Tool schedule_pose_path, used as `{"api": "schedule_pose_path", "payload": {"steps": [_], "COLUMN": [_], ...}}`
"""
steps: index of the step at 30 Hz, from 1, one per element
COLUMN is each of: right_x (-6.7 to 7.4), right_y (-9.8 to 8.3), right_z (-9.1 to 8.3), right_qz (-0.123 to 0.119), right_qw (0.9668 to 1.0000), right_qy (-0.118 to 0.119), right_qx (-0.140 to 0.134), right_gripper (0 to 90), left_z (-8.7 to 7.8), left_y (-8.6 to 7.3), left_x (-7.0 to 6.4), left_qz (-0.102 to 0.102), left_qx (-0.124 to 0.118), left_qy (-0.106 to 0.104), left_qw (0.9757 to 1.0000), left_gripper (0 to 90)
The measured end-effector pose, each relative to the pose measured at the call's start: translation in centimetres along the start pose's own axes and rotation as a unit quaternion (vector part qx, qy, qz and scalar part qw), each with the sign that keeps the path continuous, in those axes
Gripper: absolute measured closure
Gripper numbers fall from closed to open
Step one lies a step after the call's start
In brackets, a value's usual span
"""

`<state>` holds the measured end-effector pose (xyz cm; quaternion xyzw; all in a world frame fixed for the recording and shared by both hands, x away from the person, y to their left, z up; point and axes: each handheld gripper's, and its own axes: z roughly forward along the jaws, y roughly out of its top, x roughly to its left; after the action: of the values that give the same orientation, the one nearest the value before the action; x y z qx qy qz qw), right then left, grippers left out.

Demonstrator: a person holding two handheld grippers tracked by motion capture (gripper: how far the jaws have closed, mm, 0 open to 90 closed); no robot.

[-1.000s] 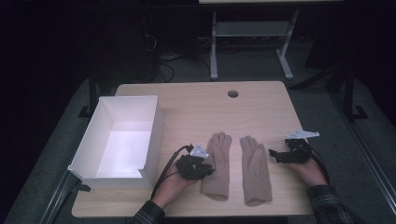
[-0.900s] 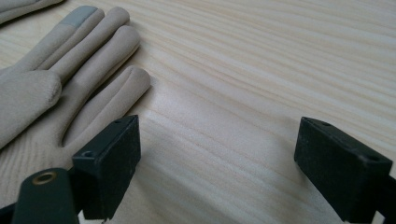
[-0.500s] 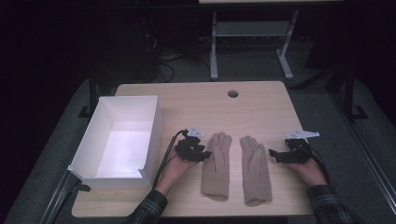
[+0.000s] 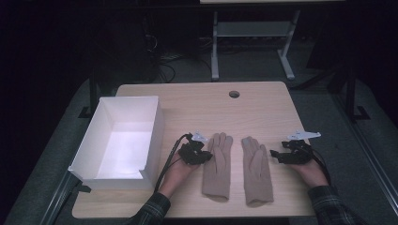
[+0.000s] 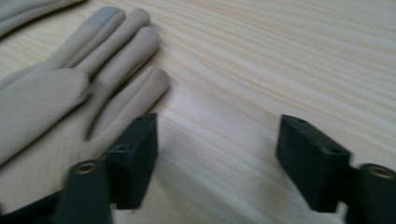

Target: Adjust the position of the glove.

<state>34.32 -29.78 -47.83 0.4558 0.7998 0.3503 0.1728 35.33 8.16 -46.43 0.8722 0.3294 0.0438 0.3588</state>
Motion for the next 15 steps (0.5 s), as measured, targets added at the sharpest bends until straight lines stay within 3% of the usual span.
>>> {"api": "schedule_pose_path", "payload": {"steps": [3,6,9,11,12,15], "right_x": [0.0,0.1,0.5,1.0,1.2,1.9], "right_y": [0.1,0.2,0.0,-0.2,-0.3,-0.5], "right_z": [-0.5,-1.6,-2.4,-2.8,-2.8,-2.6], "right_qz": [0.003,0.0,-0.016,-0.038,-0.045,-0.059], "right_qw": [0.9999,0.9988,0.9953,0.9928,0.9915,0.9871], "right_qy": [0.012,0.05,0.095,0.114,0.121,0.147], "right_qx": [0.003,0.001,0.0,0.005,0.008,0.025], "right_gripper": [47.4,72.4,88.1,89.9,89.9,89.9], "left_z": [0.0,-0.1,0.0,-0.1,0.0,0.0], "left_y": [0.0,0.0,0.0,0.0,0.0,0.0], "left_x": [0.1,0.2,0.1,0.2,0.2,0.5], "left_qz": [0.002,0.004,0.005,0.004,-0.005,-0.005], "left_qx": [0.002,0.004,0.003,0.005,-0.001,0.0], "left_qy": [-0.003,-0.004,-0.003,-0.007,-0.009,-0.016], "left_qw": [1.0,1.0,1.0,1.0,0.9999,0.9999], "left_gripper": [83.7,83.8,83.8,84.2,84.5,85.4]}}
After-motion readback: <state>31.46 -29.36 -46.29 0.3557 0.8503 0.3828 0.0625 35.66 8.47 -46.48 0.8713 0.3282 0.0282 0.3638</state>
